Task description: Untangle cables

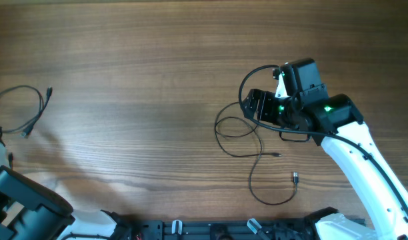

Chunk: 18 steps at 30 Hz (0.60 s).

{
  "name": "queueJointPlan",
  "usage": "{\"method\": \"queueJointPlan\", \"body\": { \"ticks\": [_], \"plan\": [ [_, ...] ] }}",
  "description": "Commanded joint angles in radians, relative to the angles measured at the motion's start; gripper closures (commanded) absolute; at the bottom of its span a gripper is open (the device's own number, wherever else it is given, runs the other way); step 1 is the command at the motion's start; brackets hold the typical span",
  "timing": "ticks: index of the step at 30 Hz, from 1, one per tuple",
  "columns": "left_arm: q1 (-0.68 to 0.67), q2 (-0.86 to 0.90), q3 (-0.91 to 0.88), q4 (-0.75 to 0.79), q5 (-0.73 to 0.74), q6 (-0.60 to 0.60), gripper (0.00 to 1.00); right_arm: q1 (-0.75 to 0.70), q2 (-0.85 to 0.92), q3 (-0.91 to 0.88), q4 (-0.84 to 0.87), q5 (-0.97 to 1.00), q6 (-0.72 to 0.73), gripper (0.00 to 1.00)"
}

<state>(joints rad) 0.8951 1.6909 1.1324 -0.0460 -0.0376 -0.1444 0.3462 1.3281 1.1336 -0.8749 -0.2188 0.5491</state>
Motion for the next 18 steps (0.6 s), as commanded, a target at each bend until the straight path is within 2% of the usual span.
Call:
{"method": "queueJointPlan", "body": {
  "ticks": [1, 4, 8, 10, 13, 14, 16, 18],
  "plan": [
    [-0.021, -0.001, 0.001, -0.013, 0.222, -0.024, 0.00, -0.003, -0.010, 0.003, 0.006, 0.016, 0.001, 0.00],
    [-0.104, 0.000, 0.001, -0.060, 0.235, -0.016, 0.00, -0.003, -0.010, 0.003, 0.006, 0.016, 0.001, 0.00],
    [-0.304, 0.000, 0.001, -0.149, 0.236, -0.017, 0.00, -0.003, -0.010, 0.003, 0.006, 0.016, 0.001, 0.00],
    [-0.423, 0.000, 0.001, -0.253, 0.237, -0.017, 0.00, -0.003, -0.010, 0.003, 0.006, 0.023, 0.001, 0.01],
    [-0.632, 0.000, 0.001, -0.432, 0.252, -0.017, 0.00, -0.003, -0.010, 0.003, -0.007, 0.170, 0.012, 0.00],
    [-0.703, 0.000, 0.000, -0.499, 0.258, -0.018, 0.00, -0.003, -0.010, 0.003, -0.022, 0.241, 0.056, 0.00],
    [-0.846, 0.000, 0.000, -0.614, 0.259, -0.021, 0.00, -0.009, -0.010, 0.003, -0.098, 0.432, 0.242, 0.01],
    [-0.974, 0.000, 0.000, -0.683, 0.289, -0.021, 0.00, -0.046, -0.010, 0.003, -0.145, 0.492, 0.317, 0.00]
  ]
}}
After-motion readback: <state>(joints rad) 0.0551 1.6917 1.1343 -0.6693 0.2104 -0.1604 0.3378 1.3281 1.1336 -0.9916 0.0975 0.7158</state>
